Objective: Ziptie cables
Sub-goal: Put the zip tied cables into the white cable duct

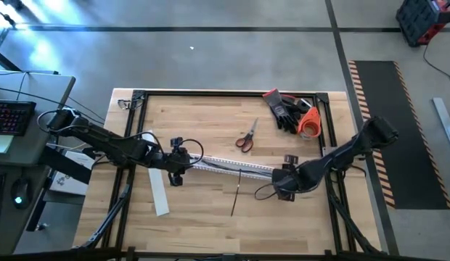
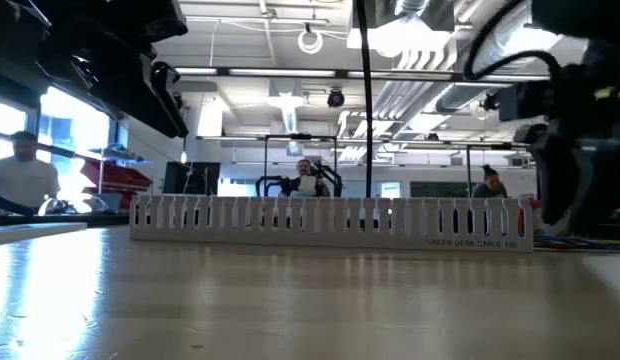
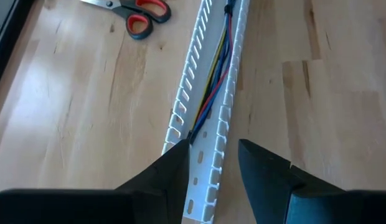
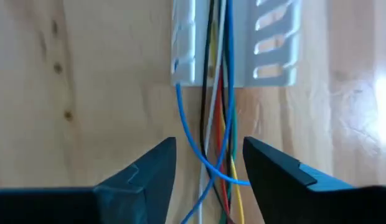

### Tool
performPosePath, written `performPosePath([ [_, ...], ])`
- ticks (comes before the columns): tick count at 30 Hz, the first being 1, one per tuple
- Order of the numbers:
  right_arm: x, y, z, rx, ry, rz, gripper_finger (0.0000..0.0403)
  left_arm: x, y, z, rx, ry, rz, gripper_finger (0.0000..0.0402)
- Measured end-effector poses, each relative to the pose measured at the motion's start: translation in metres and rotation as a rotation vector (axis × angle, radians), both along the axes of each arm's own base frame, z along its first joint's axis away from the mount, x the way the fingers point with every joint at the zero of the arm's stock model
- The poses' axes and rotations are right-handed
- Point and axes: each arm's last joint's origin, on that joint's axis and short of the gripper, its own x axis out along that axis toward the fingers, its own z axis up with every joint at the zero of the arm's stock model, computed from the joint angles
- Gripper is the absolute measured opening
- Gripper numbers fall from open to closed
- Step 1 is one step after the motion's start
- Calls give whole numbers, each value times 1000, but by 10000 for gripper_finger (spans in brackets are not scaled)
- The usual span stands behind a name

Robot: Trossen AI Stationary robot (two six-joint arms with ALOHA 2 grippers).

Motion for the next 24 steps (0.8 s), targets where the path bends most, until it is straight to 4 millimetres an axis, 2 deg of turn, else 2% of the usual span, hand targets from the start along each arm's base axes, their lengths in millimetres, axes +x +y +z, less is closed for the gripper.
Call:
performPosePath([
  [4, -12, -8, -21, -6, -36, -74, 176, -1, 0, -1, -7, 8, 2, 119],
  [8, -18, -11, -29, 28, -43, -139, 156, -1, 2, -2, -29, 28, 3, 119],
  [12, -14, -9, -29, 59, -60, -103, 85, 4, 8, -10, -129, 91, -24, 113],
  [15, -9, -7, -26, 52, -76, -60, 21, 7, 13, -17, -128, 136, 5, 99],
  [16, -8, -6, -25, 42, -81, -46, 11, 8, 15, -20, -127, 160, 17, 93],
  [24, 5, -5, -15, -68, -206, -41, 2, -2, 20, -36, -121, 361, 88, 62],
])
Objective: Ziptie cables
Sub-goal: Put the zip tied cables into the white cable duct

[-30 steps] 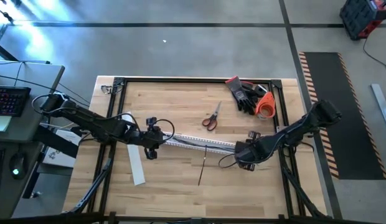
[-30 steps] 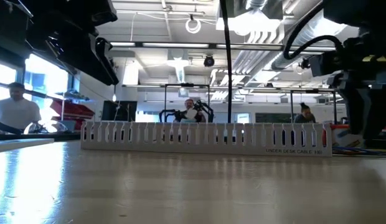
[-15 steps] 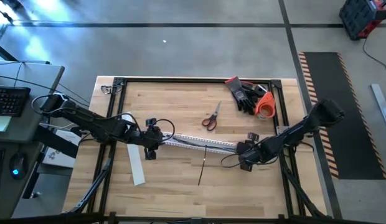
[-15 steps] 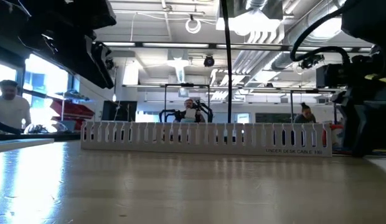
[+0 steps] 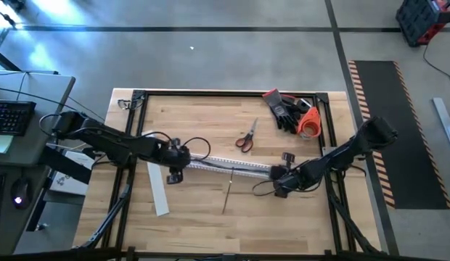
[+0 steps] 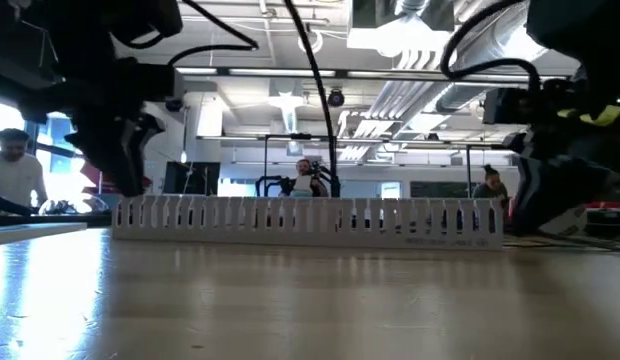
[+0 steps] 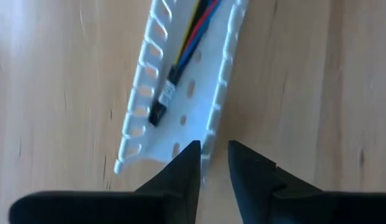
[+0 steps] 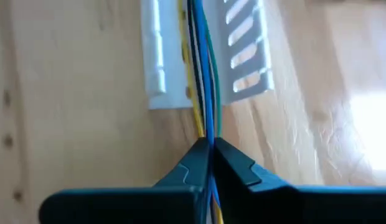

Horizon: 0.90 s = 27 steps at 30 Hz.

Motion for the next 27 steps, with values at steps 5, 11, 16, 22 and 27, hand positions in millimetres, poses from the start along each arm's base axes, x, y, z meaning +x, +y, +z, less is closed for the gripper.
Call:
performPosePath([
  [5, 4, -6, 0, -12, 0, -2, 1, -9, -3, 7, -15, 72, -16, 58],
  [11, 8, -14, 1, -18, 6, -1, 0, -9, -3, 0, 24, 66, -100, 58],
  [16, 9, -15, 1, -19, 10, 8, 0, -12, -1, -10, 40, 53, -97, 53],
  [22, 12, -14, 2, -22, -16, 51, 0, -9, -1, -13, 43, 0, -105, 7],
  [27, 18, -15, 4, -28, -52, 86, 0, -4, -2, -12, 40, -49, -137, 1],
])
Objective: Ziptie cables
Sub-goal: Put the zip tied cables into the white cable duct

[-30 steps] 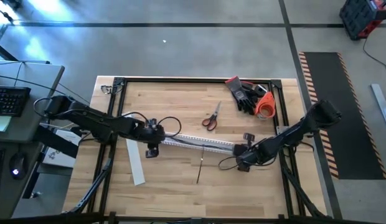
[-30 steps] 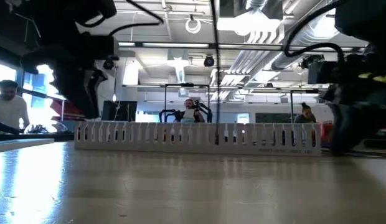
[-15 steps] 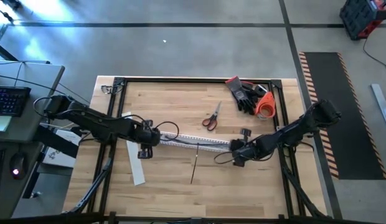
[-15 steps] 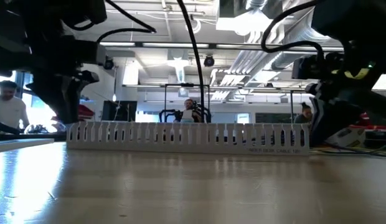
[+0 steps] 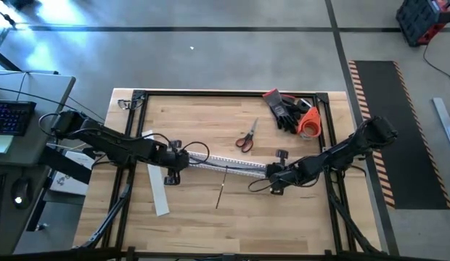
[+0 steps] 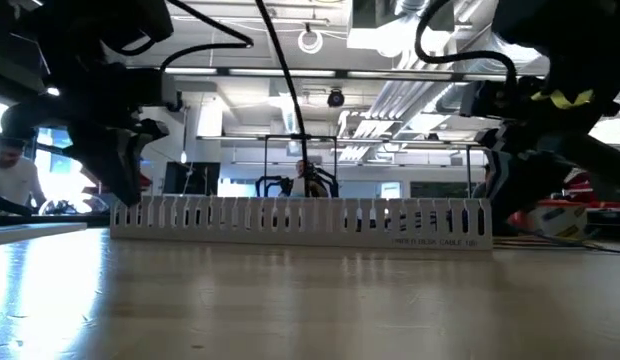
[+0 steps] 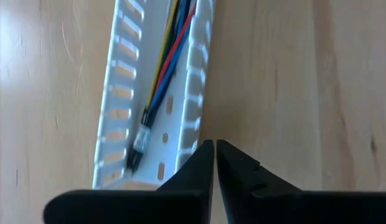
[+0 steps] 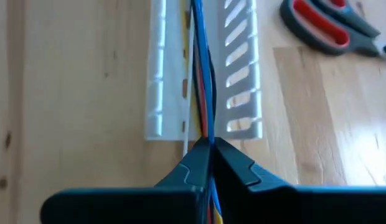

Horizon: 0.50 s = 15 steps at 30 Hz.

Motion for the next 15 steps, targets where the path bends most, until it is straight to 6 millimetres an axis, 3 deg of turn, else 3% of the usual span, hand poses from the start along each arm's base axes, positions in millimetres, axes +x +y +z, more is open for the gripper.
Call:
performPosePath([
  [10, 13, -10, 4, 21, -68, 30, 0, 8, -2, 4, -14, -84, -9, 0],
  [15, 13, -10, 4, 75, -58, 31, 4, 15, -4, 26, 22, -89, 13, 0],
])
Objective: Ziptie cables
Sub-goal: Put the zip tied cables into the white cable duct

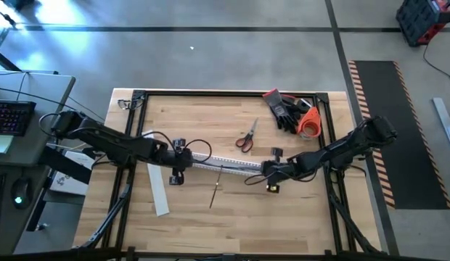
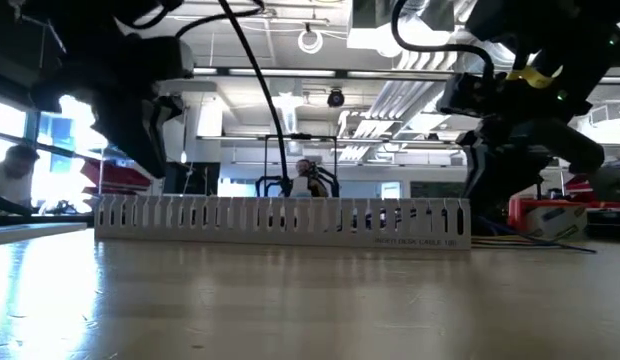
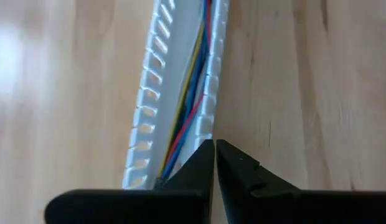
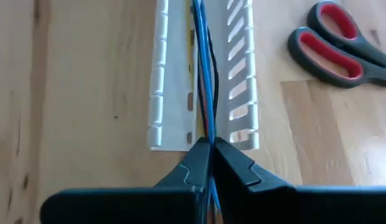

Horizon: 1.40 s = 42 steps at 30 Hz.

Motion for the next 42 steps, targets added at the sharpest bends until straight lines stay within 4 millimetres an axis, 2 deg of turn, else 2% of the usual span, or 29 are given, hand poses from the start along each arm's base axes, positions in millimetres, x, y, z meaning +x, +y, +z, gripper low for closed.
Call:
performPosePath([
  [5, -3, 1, 4, 61, 7, -13, 62, -2, 1, 20, -13, 78, 87, 0],
  [12, -15, 3, 22, 150, -26, -7, 175, -20, 4, 2, -30, 165, 150, 0],
  [16, -27, 0, 4, 78, 5, -7, 214, -25, 8, -11, -27, 177, 203, 7],
  [20, -40, -9, -23, 74, 0, -33, 222, -28, 9, -19, -35, 153, 241, 19],
  [22, -44, -13, -29, 103, -32, -59, 215, -29, 10, -23, -23, 148, 256, 24],
  [25, -49, -15, -35, 130, -45, -81, 183, -33, 11, -28, -12, 150, 284, 30],
  [34, -47, -14, -35, 137, -61, -39, 13, -33, 12, -30, 0, 143, 277, 35],
  [42, -39, -13, -30, 104, -164, -13, 3, -21, 9, -28, -30, 44, 203, 3],
])
